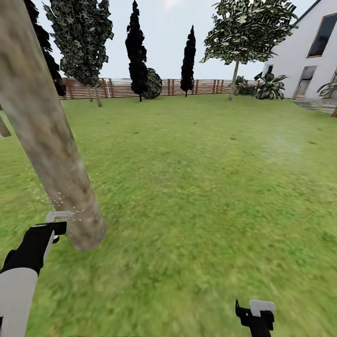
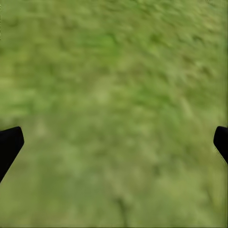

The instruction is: In the garden, pick up the pesticide atomizer on the floor and spray pesticide onto both trees until each tree trunk is fully covered.

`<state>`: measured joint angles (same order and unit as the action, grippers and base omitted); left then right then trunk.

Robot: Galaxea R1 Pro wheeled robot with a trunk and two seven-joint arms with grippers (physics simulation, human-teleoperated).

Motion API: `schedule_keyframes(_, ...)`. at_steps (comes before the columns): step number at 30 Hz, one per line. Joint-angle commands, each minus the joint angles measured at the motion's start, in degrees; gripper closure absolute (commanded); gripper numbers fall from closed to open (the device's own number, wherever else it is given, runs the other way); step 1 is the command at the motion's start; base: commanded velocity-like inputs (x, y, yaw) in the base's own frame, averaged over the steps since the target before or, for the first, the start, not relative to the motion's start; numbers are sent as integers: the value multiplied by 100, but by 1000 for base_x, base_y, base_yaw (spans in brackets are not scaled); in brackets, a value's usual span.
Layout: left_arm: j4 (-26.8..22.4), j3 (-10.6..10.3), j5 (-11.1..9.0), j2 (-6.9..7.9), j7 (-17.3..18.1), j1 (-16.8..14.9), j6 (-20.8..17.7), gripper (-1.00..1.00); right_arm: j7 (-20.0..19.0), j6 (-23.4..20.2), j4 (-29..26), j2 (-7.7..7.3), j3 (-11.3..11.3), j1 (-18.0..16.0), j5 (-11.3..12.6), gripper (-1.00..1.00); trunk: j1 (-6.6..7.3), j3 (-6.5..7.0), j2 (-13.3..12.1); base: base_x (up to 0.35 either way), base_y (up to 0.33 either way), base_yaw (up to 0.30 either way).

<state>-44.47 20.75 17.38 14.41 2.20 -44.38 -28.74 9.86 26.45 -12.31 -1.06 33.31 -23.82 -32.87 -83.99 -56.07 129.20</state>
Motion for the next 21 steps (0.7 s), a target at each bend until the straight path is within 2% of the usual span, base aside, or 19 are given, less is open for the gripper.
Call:
schedule_keyframes(1,0,-1,2,0,0,0,0,100,2,0,0,0,0,0,0,-100,0,0,0,0,-274,249)
schedule_keyframes(2,0,-1,-37,0,0,0,0,100,0,0,0,0,0,0,0,-100,0,0,0,0,-274,266)
schedule_keyframes(4,0,-16,-279,5,-5,0,7,100,-2,0,-1,0,0,0,0,-100,0,0,0,0,-274,274)
schedule_keyframes(6,0,-25,-418,8,-8,0,9,100,0,0,0,0,0,0,0,-100,0,0,0,0,-274,277)
schedule_keyframes(12,0,-66,-446,3,-277,-10,14,100,-2,0,-2,0,0,0,0,-100,0,0,0,0,-274,256)
schedule_keyframes(21,8,-97,-411,9,-371,-18,9,100,-2,0,-8,-9,7,0,0,-100,0,0,0,0,-274,20)
